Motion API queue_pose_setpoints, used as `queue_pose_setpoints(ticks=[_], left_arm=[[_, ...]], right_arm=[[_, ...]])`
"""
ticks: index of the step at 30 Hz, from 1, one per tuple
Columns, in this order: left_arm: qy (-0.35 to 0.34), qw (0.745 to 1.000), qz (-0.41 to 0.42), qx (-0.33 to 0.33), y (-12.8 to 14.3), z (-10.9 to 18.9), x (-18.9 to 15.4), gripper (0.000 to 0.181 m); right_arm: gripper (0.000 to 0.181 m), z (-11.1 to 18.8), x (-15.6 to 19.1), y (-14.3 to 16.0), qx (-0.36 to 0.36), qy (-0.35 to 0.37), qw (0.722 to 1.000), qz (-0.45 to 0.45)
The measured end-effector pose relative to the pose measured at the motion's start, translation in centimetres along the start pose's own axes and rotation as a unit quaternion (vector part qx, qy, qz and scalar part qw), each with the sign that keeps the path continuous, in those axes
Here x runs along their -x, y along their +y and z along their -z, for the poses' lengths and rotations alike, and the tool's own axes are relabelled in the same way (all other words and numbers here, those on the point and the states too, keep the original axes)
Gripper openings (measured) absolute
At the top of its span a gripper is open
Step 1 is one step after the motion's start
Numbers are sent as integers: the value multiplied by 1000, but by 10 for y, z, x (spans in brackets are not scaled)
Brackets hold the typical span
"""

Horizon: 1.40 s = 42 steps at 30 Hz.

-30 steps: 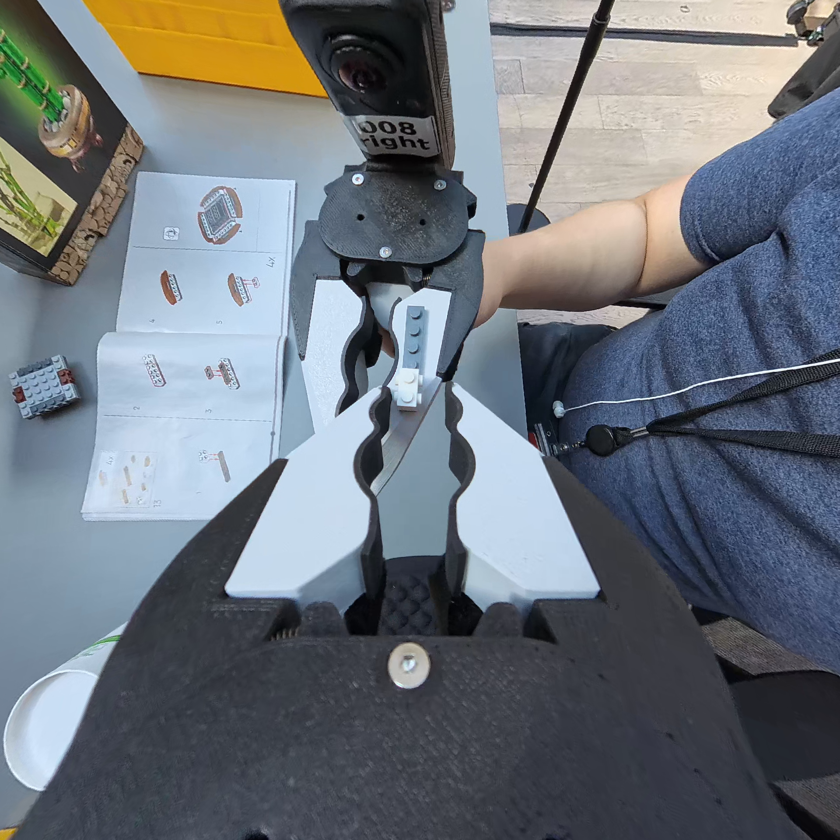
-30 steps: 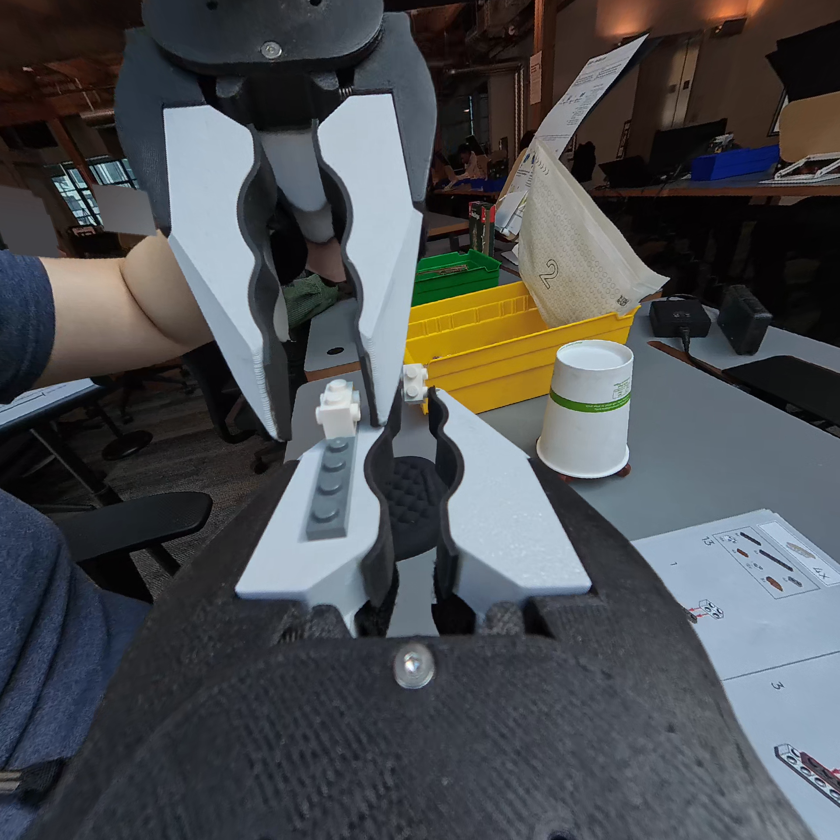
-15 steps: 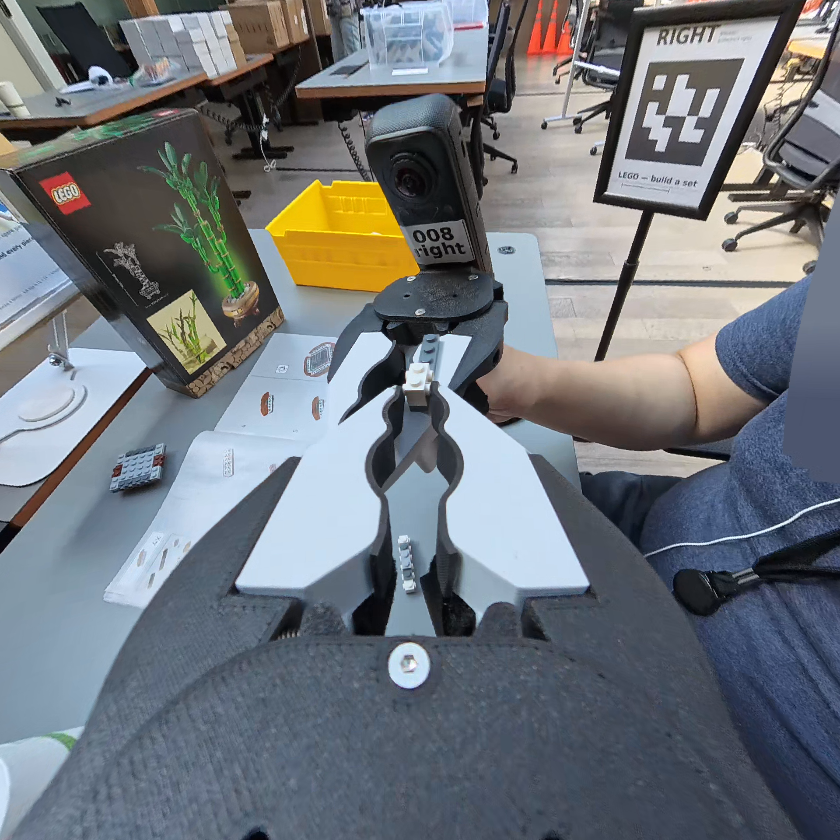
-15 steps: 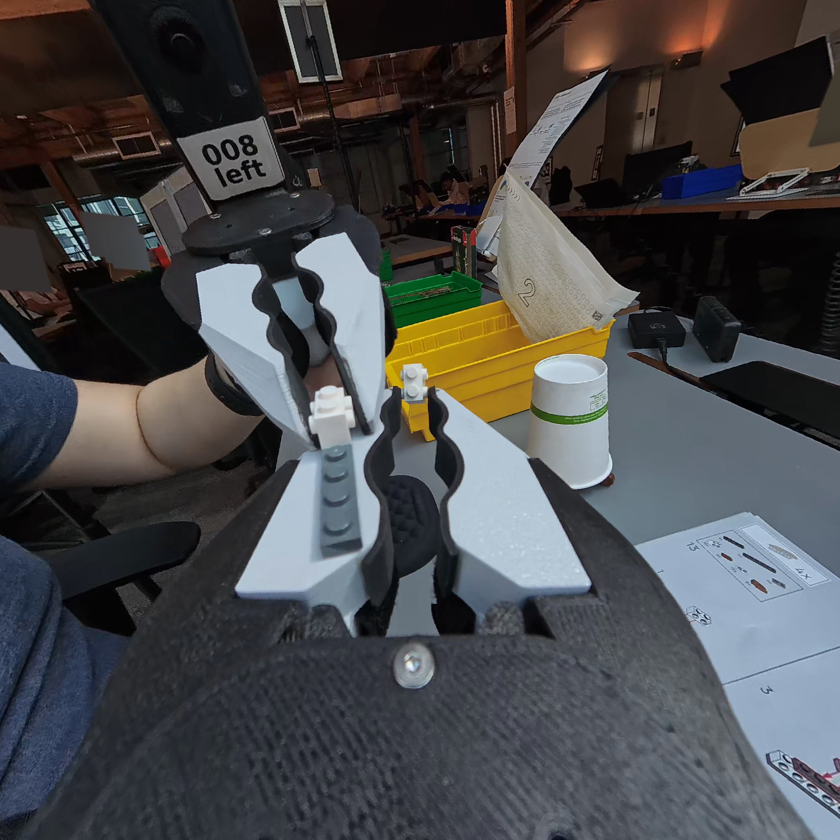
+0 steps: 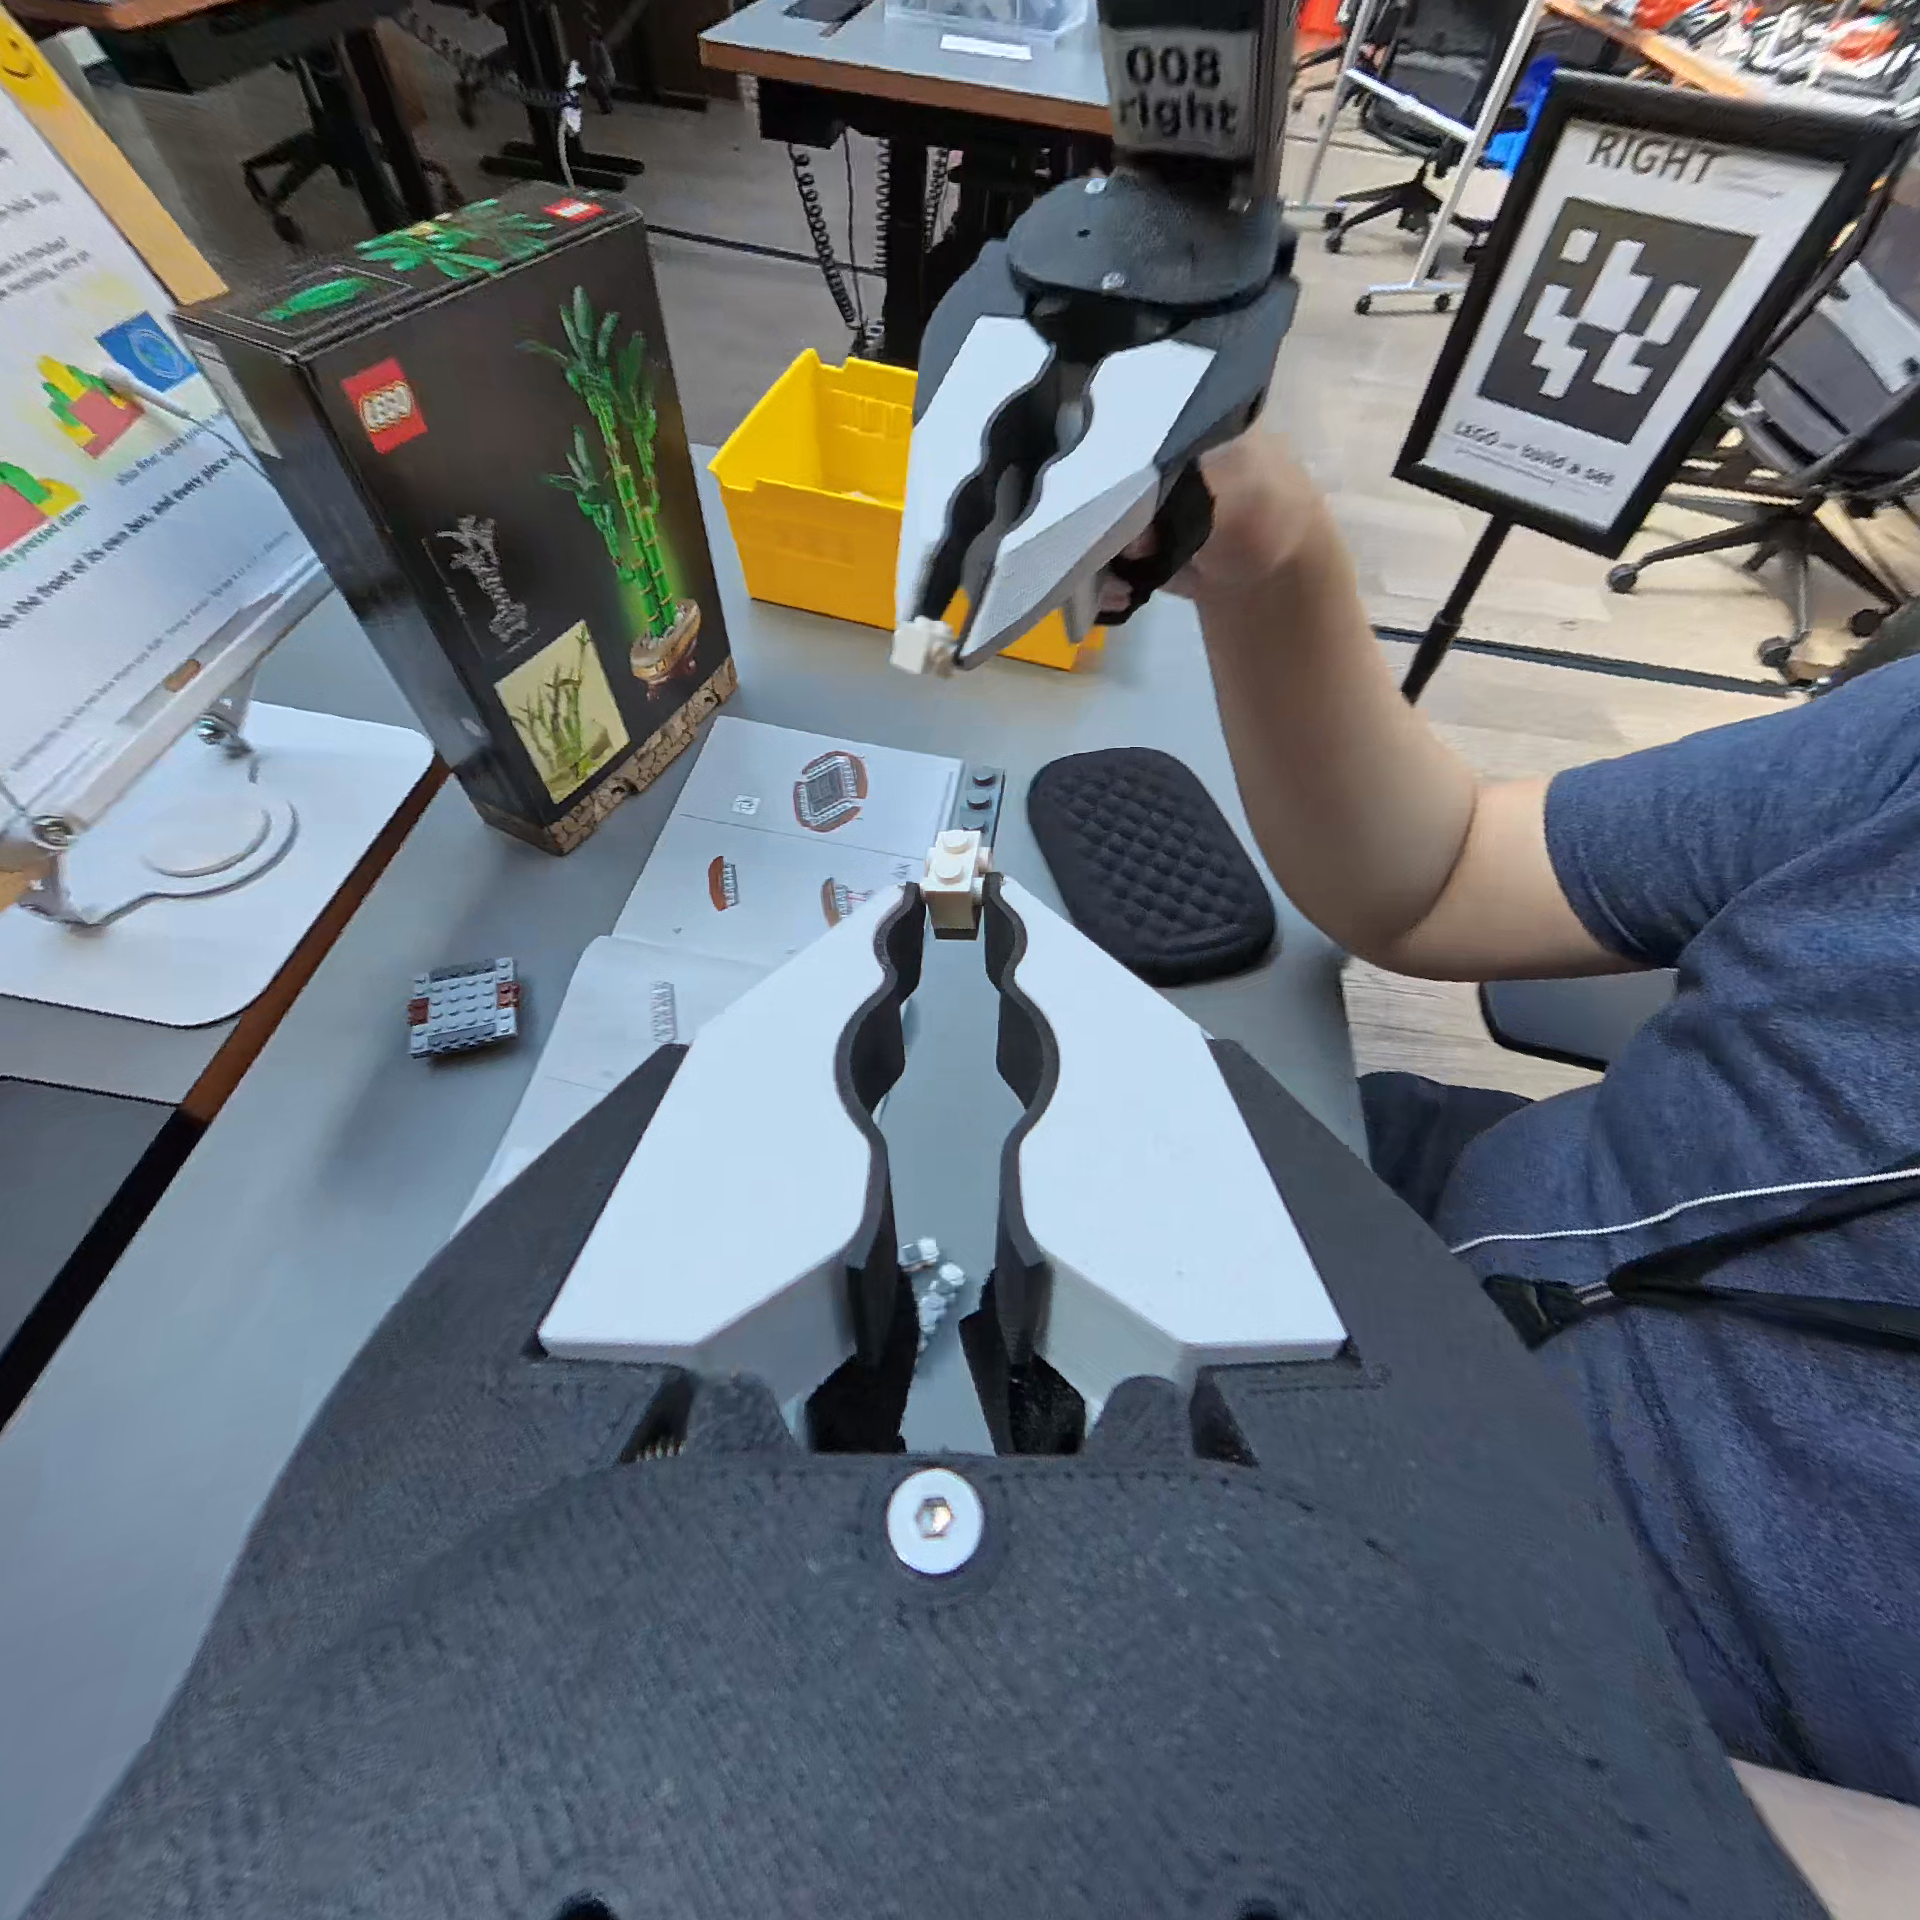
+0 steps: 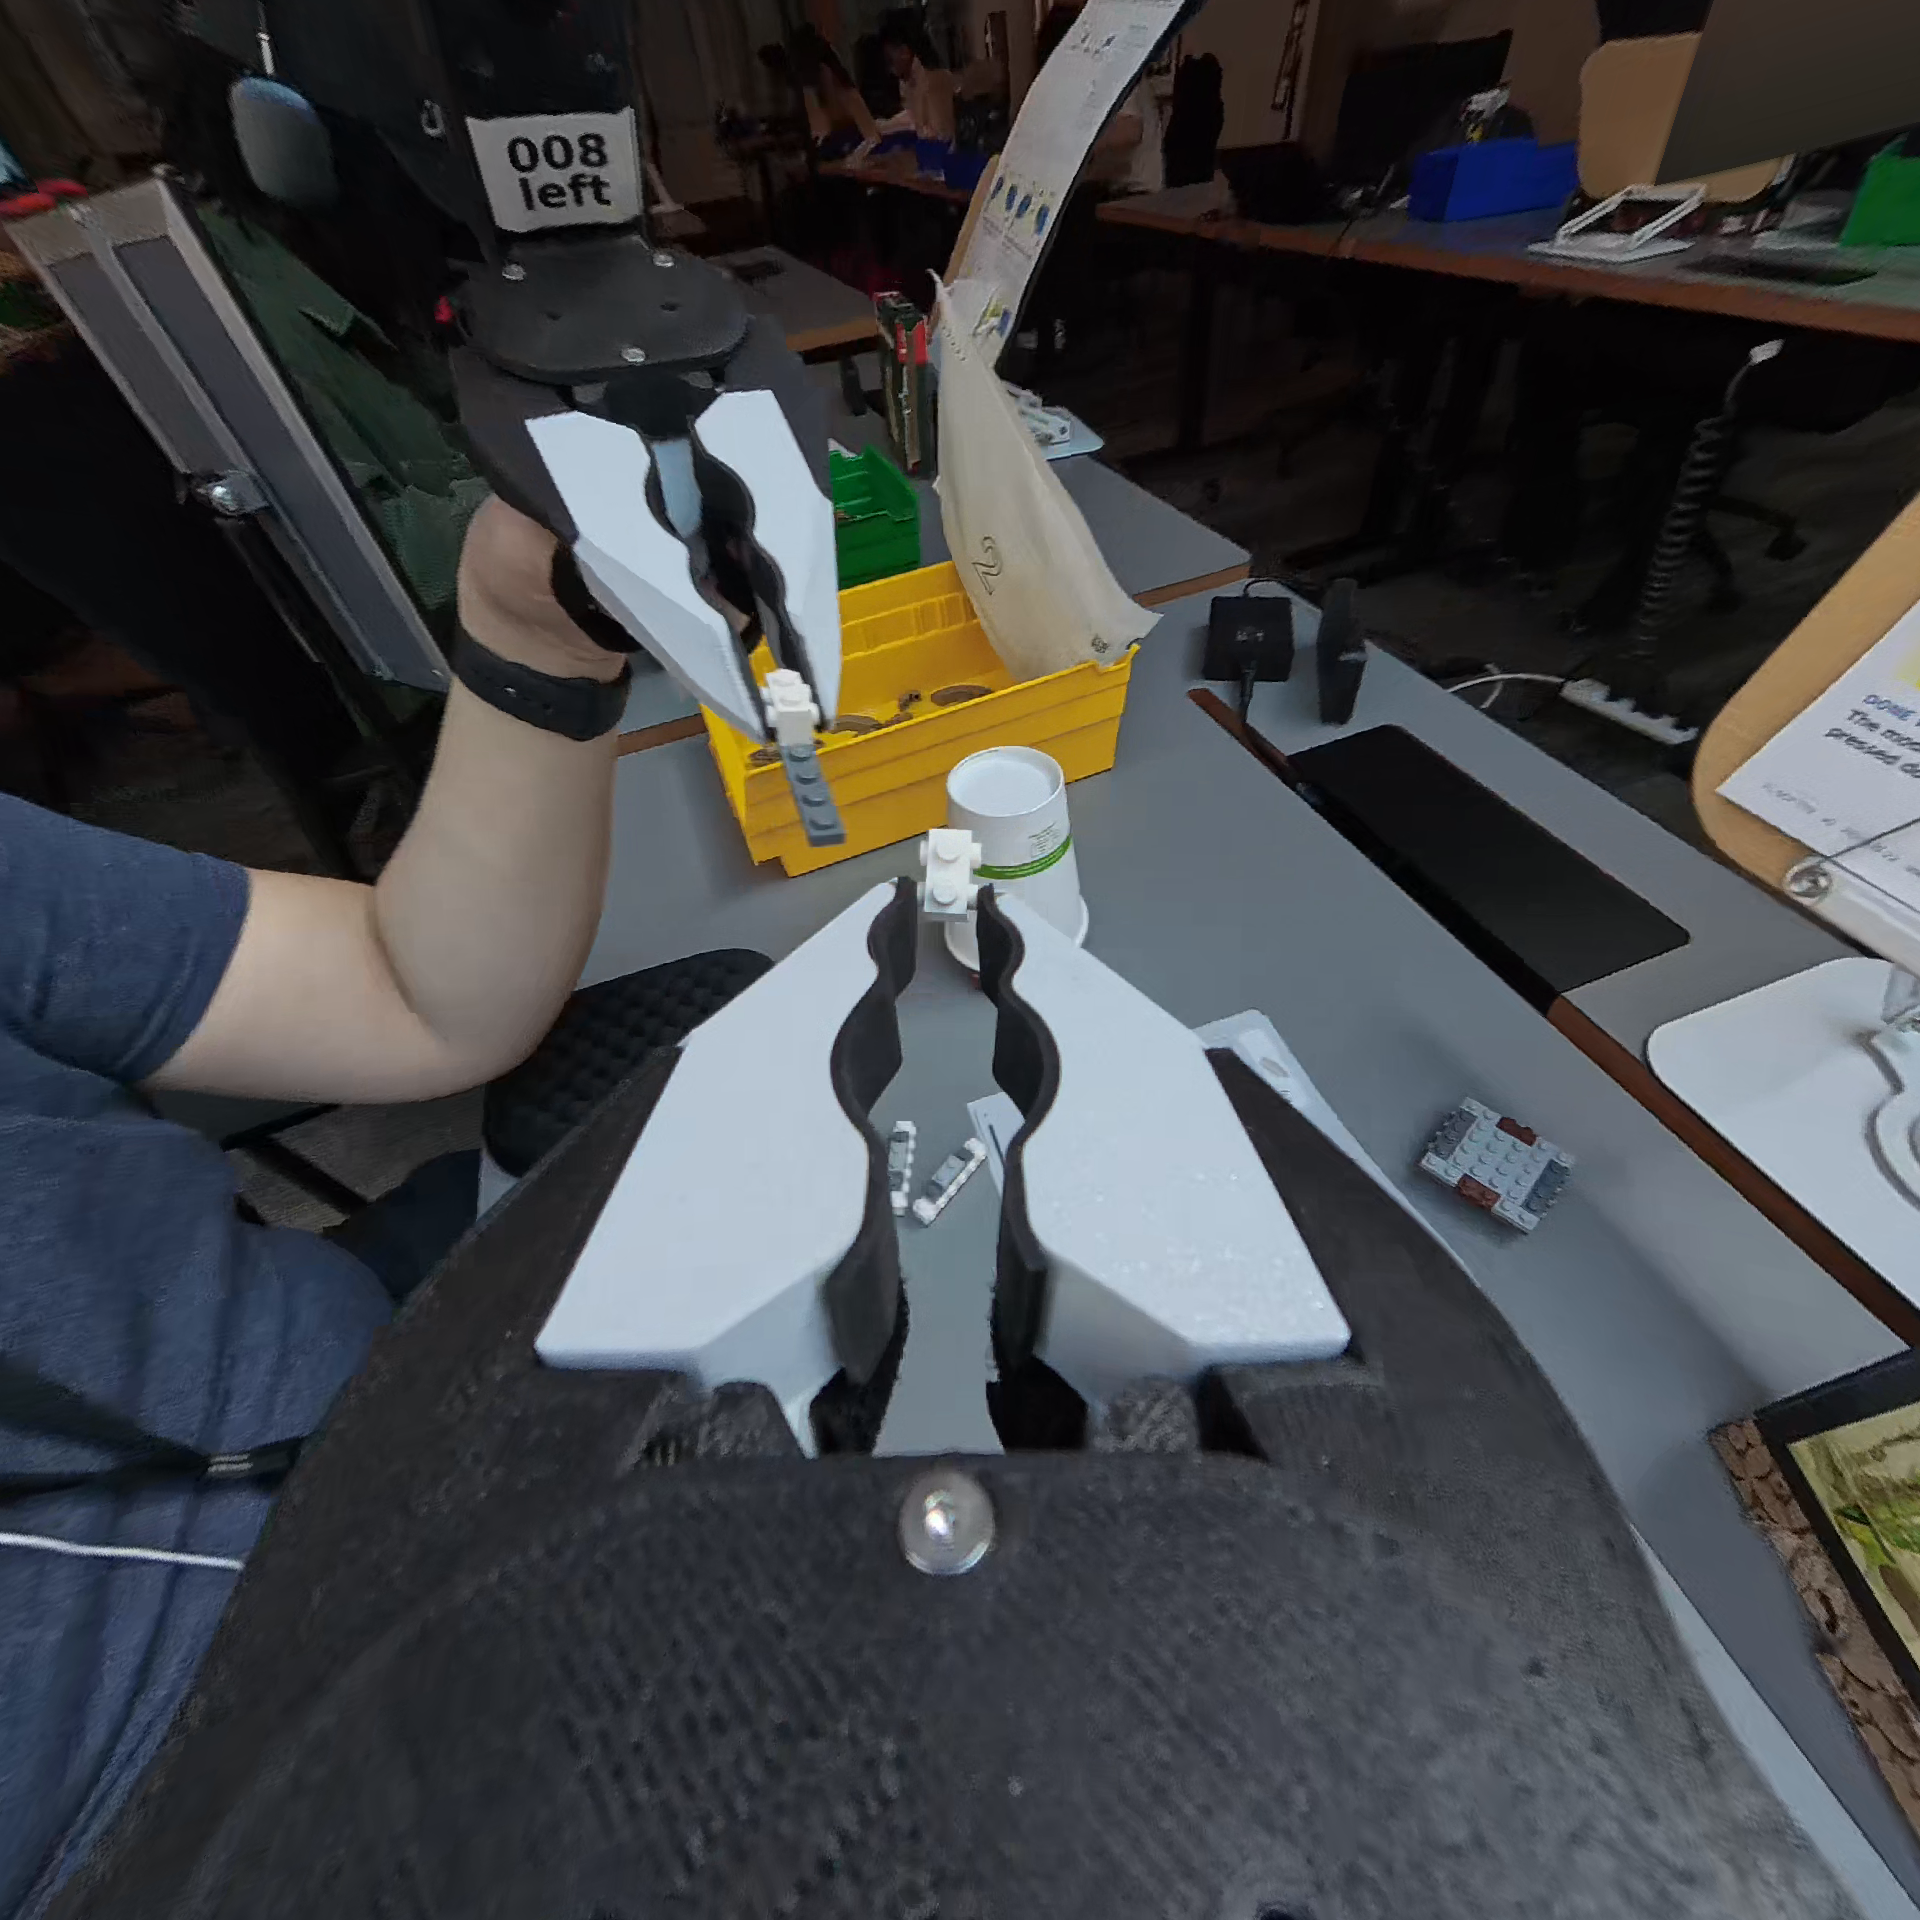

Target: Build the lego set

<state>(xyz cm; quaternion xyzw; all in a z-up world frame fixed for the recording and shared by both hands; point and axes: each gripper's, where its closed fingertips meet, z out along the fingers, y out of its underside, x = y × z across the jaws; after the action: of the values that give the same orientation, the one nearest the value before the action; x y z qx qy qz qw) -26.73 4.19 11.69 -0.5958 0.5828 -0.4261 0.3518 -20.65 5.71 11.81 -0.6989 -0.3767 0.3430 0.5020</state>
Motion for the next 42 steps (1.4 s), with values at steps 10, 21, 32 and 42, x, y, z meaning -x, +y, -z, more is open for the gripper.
queue_pose_setpoints(ticks=[10,21,32,42], left_arm=[[19,1000,4,19,41,-32,38,8],[62,996,-64,-8,42,-61,43,9],[42,995,-88,8,44,-69,44,9],[83,995,-42,-26,34,-65,39,9]], right_arm=[[10,-33,-4,13,94,-145,984,-32],[10,-36,-23,53,189,-119,975,-15],[10,-35,-21,65,217,-122,968,-8],[10,-31,-16,55,197,-122,973,-10]])
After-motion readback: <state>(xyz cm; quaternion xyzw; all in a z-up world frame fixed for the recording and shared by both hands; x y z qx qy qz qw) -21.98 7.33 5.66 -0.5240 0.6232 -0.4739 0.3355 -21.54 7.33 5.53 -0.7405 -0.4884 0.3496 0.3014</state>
